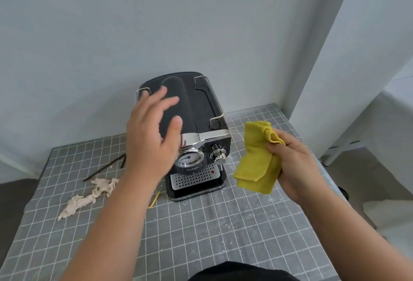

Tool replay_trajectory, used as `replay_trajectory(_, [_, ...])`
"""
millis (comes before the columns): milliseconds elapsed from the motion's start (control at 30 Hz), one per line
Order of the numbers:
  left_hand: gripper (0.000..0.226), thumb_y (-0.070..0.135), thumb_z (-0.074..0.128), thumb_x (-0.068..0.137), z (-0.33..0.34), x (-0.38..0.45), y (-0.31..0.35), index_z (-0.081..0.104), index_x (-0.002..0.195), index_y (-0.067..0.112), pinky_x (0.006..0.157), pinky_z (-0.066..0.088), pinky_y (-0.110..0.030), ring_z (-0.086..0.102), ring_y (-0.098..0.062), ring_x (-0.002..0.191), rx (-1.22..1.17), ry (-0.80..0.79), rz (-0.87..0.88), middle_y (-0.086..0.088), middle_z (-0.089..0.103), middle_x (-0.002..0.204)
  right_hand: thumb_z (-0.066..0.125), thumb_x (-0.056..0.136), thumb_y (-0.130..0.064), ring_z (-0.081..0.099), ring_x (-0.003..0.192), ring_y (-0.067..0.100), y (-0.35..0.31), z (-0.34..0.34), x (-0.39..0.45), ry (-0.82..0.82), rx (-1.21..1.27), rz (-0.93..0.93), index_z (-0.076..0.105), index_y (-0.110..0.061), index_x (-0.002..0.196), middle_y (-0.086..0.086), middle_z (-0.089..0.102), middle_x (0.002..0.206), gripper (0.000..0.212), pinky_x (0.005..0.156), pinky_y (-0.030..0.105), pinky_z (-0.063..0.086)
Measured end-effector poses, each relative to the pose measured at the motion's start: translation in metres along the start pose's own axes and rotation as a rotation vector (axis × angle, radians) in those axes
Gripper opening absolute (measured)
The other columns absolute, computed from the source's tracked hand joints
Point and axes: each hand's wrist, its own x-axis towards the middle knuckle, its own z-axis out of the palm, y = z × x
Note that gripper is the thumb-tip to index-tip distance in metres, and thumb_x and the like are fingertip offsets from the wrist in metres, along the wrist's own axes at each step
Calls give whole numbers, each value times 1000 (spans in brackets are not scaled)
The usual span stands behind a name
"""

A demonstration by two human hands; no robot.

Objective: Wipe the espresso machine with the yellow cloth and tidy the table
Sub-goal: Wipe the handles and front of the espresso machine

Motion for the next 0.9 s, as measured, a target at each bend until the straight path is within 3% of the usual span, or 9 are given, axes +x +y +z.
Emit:
replay_trajectory(100, [31,27,56,94,-1,-33,30,61,124,21,105,42,-25,55,-5,123,-182,-119,40,8,61,129,50,89,-4,68,98,30,1,0,-11,-66,258,186,64,-14,113,12,70,110,30,86,51,54])
replay_trajectory(200, [34,36,58,90,3,-56,50,61,123,29,83,52,-18,65,3,98,-379,-331,-119,14,67,111,54,85,-17,66,104,32,5,9,-23,-183,315,219,60,-12,122,16,67,119,37,88,54,52])
replay_trajectory(333, [54,49,59,86,6,-72,56,57,134,25,90,53,-22,62,2,110,-534,-443,-239,12,66,122,44,94,-36,57,118,34,8,24,-38,-400,207,129,57,-12,129,17,60,129,44,102,56,42])
replay_trajectory(433, [46,50,60,88,0,-75,56,61,128,29,91,54,-26,65,-7,110,-684,-428,-317,7,69,117,43,90,-47,58,113,24,6,35,-47,-486,27,35,58,-28,129,1,61,131,46,97,47,45])
replay_trajectory(533, [35,50,61,88,-3,-81,56,67,116,30,85,57,-34,69,-14,96,-679,-321,-355,3,72,99,53,92,-35,62,103,12,7,44,-52,-482,-155,-75,59,-30,128,-6,66,120,37,84,34,49])
replay_trajectory(633, [28,39,62,92,-2,-88,51,68,118,31,83,59,-38,70,-15,90,-598,-230,-380,3,74,96,56,89,-27,64,95,9,9,51,-56,-476,-156,-98,62,-24,124,-6,70,110,35,78,29,50])
replay_trajectory(733, [27,35,59,91,-3,-94,42,66,117,38,86,58,-44,70,-16,96,-577,-219,-408,7,74,103,58,85,-19,68,90,10,12,54,-58,-484,-86,-95,63,-13,120,-3,73,100,35,73,21,52])
replay_trajectory(833, [24,24,60,95,-8,-100,31,67,110,41,87,57,-38,69,-9,96,-491,-259,-413,13,72,103,64,84,-11,68,87,12,19,53,-56,-422,-129,-111,69,-12,108,4,74,94,24,73,20,53])
replay_trajectory(900, [34,12,60,95,-15,-105,22,66,103,44,83,59,-35,70,-11,90,-481,-306,-446,11,74,96,62,88,-7,68,81,13,25,49,-53,-345,-196,-91,72,-12,100,5,74,88,16,70,22,54])
